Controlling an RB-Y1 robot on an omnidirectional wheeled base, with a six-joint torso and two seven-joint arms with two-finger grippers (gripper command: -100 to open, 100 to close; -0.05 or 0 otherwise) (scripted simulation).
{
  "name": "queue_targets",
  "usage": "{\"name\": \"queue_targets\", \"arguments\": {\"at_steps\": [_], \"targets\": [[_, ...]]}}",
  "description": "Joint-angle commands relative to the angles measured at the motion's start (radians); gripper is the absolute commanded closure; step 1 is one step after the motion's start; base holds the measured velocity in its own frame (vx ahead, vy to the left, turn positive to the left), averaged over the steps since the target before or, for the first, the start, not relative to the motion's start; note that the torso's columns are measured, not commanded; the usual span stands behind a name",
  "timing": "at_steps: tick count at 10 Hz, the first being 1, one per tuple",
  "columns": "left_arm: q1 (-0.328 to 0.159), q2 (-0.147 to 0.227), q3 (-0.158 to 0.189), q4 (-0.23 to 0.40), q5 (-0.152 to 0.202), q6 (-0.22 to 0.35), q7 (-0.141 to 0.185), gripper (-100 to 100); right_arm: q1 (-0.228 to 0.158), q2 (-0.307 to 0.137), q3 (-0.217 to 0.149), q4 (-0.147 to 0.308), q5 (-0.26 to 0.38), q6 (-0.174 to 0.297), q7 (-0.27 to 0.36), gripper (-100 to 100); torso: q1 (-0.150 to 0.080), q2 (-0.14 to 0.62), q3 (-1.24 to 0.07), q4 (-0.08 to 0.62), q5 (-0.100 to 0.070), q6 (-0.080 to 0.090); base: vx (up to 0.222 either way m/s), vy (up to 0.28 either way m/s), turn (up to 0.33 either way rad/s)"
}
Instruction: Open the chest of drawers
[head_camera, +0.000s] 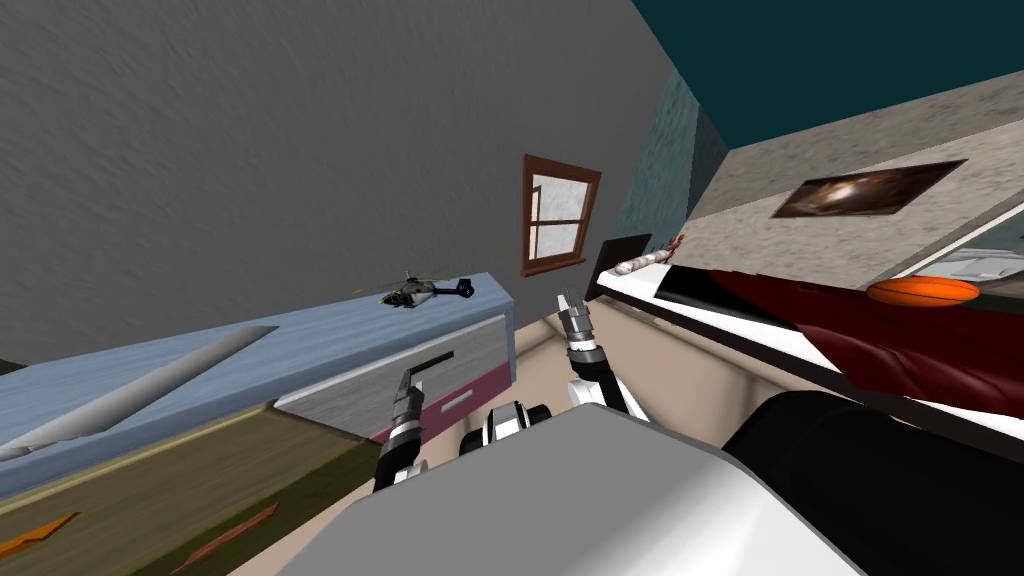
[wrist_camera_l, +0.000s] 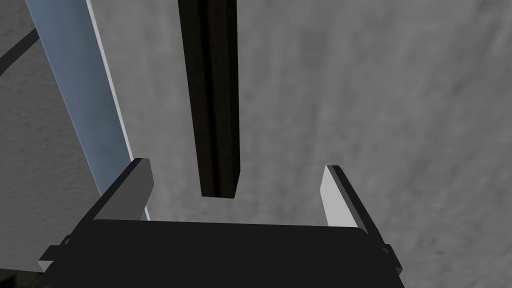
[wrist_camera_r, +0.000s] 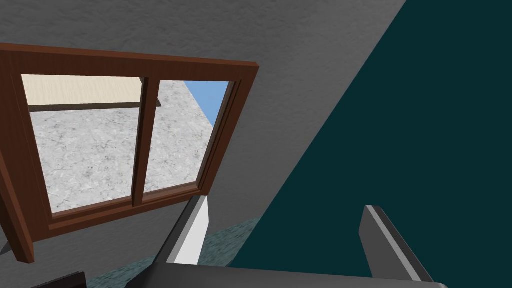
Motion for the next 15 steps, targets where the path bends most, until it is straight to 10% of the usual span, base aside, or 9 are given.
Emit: {"name": "queue_targets", "arguments": {"at_steps": [1, 4, 5, 15], "targets": [[0.000, -0.023, 0.000, 0.003, -0.001, -0.001, -0.001, -100, 0.000, 0.000, 0.000, 0.000, 0.000, 0.000, 0.000, 0, 0.001, 0.000, 0.000, 0.000, 0.000, 0.000, 0.005, -0.014, 0.000], [-0.001, -0.023, 0.002, -0.029, -0.001, 0.031, -0.002, -100, 0.000, 0.000, 0.000, 0.000, 0.000, 0.000, 0.000, 0, -0.002, -0.007, -0.004, -0.002, 0.000, 0.000, 0.063, 0.004, -0.009], [-0.001, -0.024, 0.001, -0.004, -0.001, 0.008, -0.002, 100, 0.000, 0.000, 0.000, 0.000, 0.000, 0.000, 0.000, 0, -0.002, -0.004, -0.002, -0.001, -0.001, 0.000, -0.034, 0.008, 0.015], [0.042, -0.021, -0.020, -0.080, -0.010, 0.051, 0.008, 100, 0.000, 0.000, 0.000, 0.000, 0.000, 0.000, 0.000, 0, -0.003, -0.003, -0.001, -0.004, 0.002, 0.001, -0.138, -0.036, 0.012]]}}
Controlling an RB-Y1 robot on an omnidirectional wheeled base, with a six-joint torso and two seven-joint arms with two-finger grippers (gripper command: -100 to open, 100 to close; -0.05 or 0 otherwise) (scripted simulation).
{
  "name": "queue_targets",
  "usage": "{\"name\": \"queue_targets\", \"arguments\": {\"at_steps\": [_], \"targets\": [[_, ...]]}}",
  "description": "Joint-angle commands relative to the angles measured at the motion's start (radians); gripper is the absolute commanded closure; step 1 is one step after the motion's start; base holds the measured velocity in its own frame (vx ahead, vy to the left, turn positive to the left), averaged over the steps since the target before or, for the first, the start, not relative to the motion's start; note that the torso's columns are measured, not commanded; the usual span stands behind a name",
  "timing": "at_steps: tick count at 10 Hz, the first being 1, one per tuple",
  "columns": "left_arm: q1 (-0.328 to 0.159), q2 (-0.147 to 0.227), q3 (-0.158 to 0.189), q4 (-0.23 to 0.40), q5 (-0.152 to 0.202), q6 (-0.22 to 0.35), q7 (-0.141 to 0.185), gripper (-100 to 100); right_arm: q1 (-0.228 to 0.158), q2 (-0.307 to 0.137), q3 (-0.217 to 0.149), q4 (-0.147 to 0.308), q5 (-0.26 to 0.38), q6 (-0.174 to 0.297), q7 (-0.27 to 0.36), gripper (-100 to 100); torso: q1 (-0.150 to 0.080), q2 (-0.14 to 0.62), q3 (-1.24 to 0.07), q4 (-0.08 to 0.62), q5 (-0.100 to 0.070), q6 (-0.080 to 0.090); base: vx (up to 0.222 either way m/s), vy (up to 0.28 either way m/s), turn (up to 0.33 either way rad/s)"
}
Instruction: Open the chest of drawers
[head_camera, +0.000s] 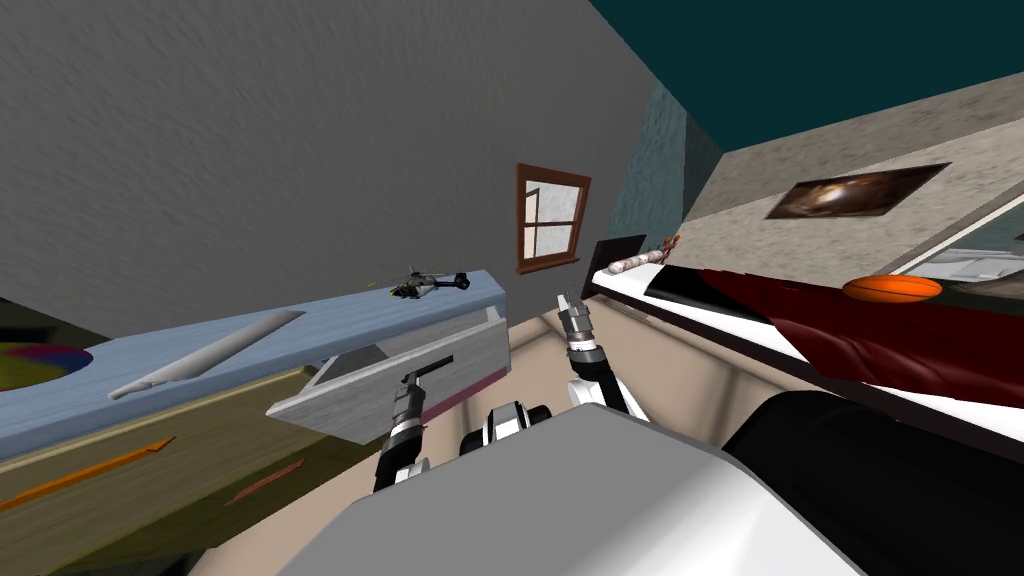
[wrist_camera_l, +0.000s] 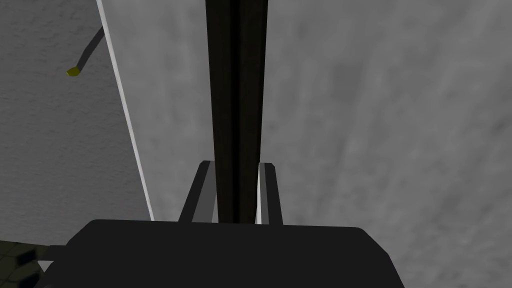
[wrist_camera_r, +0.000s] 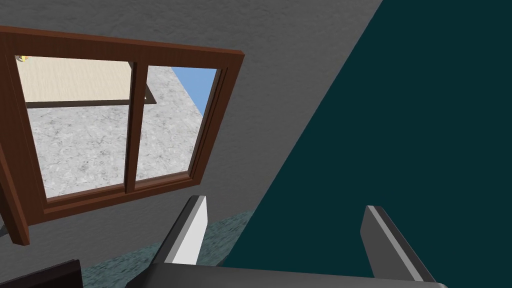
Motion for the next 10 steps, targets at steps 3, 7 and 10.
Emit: {"name": "queue_targets", "arguments": {"at_steps": [3, 7, 10], "targets": [[0.009, 0.006, -0.004, -0.049, -0.002, 0.054, 0.007, -100, 0.000, 0.000, 0.000, 0.000, 0.000, 0.000, 0.000, 0, 0.003, -0.008, -0.005, 0.001, -0.001, 0.000, -0.110, -0.026, 0.004], [0.005, 0.014, -0.001, -0.141, -0.003, 0.151, 0.014, -100, 0.000, 0.000, 0.000, 0.000, 0.000, 0.000, 0.000, 0, 0.000, 0.000, -0.001, 0.003, -0.003, -0.001, -0.026, -0.012, -0.001], [0.001, 0.020, 0.001, -0.210, -0.003, 0.223, 0.020, -100, 0.000, 0.000, 0.000, 0.000, 0.000, 0.000, 0.000, 0, 0.000, 0.001, 0.000, 0.003, -0.002, -0.001, -0.029, -0.014, 0.000]]}}
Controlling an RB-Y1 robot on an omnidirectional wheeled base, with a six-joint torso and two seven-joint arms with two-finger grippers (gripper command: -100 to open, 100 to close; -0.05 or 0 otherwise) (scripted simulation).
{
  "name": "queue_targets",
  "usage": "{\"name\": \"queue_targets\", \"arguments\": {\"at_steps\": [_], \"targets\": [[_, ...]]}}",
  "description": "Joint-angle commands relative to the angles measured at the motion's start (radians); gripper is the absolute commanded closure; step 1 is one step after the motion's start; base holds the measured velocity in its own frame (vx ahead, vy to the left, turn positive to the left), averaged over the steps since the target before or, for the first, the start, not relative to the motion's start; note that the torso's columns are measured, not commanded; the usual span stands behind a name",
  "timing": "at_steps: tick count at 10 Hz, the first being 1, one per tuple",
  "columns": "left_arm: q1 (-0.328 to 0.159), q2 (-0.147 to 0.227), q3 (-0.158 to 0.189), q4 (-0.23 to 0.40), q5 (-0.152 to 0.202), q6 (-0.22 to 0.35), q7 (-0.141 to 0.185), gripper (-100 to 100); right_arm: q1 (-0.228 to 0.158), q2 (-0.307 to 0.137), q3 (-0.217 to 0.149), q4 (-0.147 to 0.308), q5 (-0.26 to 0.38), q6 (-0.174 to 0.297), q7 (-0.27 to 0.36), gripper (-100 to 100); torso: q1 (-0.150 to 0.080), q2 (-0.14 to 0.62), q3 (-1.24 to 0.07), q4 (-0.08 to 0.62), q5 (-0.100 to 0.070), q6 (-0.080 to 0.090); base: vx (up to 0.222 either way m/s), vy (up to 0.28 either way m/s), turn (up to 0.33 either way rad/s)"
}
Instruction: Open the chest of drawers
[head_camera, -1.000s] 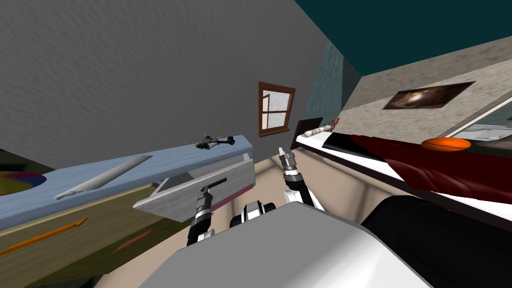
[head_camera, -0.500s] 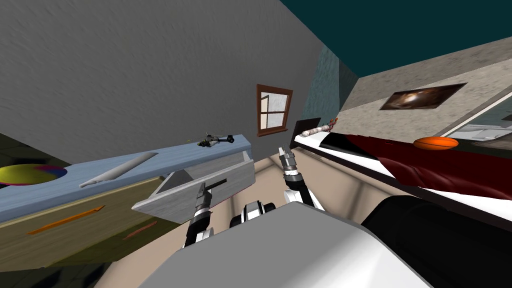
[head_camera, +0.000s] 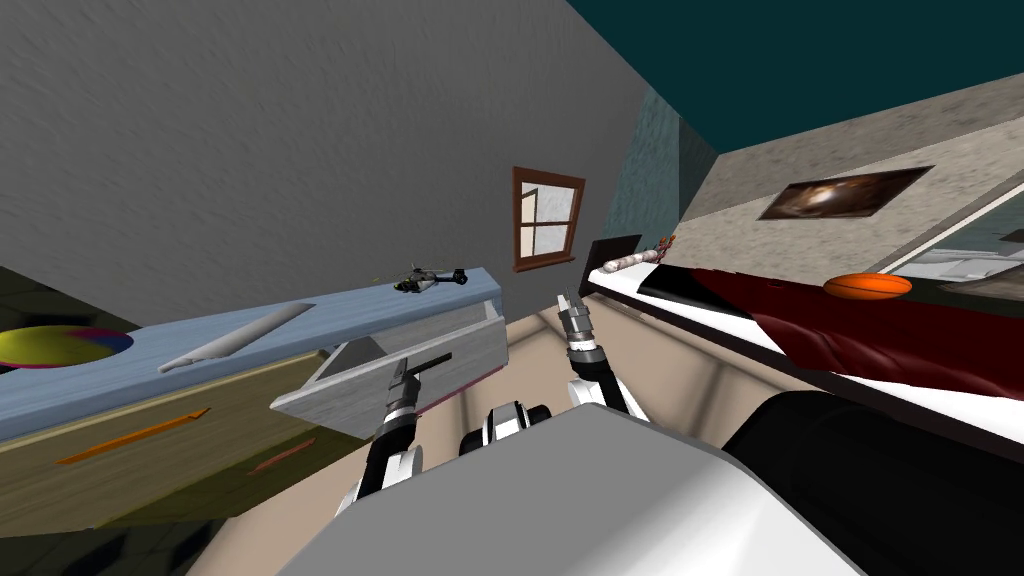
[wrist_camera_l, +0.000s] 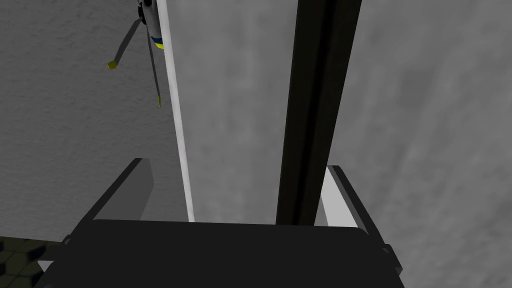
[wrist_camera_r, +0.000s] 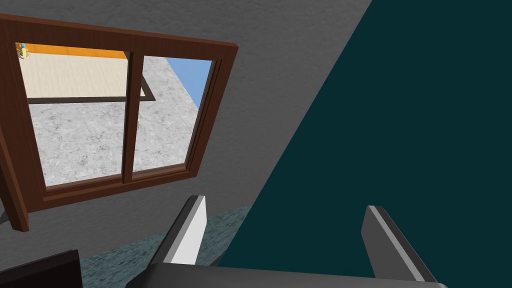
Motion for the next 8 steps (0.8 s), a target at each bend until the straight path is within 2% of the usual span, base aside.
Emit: {"name": "queue_targets", "arguments": {"at_steps": [1, 2, 3, 8], "targets": [[-0.006, 0.004, 0.002, -0.055, -0.001, 0.063, 0.004, -100, 0.000, 0.000, 0.000, 0.000, 0.000, 0.000, 0.000, 0, 0.000, 0.000, 0.000, 0.001, -0.001, 0.000, -0.030, -0.012, -0.003], [-0.001, 0.002, 0.001, -0.041, -0.001, 0.054, 0.003, -100, 0.000, 0.000, 0.000, 0.000, 0.000, 0.000, 0.000, 0, -0.002, 0.002, 0.001, 0.003, -0.003, 0.000, -0.009, -0.002, -0.002], [-0.001, 0.002, 0.001, -0.042, -0.001, 0.060, 0.003, 0, 0.000, 0.000, 0.000, 0.000, 0.000, 0.000, 0.000, 0, -0.002, 0.002, 0.001, 0.002, -0.002, 0.000, 0.000, 0.000, 0.000], [0.001, 0.002, 0.001, -0.039, -0.001, 0.062, 0.003, 0, 0.000, 0.000, 0.000, 0.000, 0.000, 0.000, 0.000, 0, 0.000, 0.000, 0.000, 0.000, 0.000, 0.000, 0.000, 0.000, 0.000]]}}
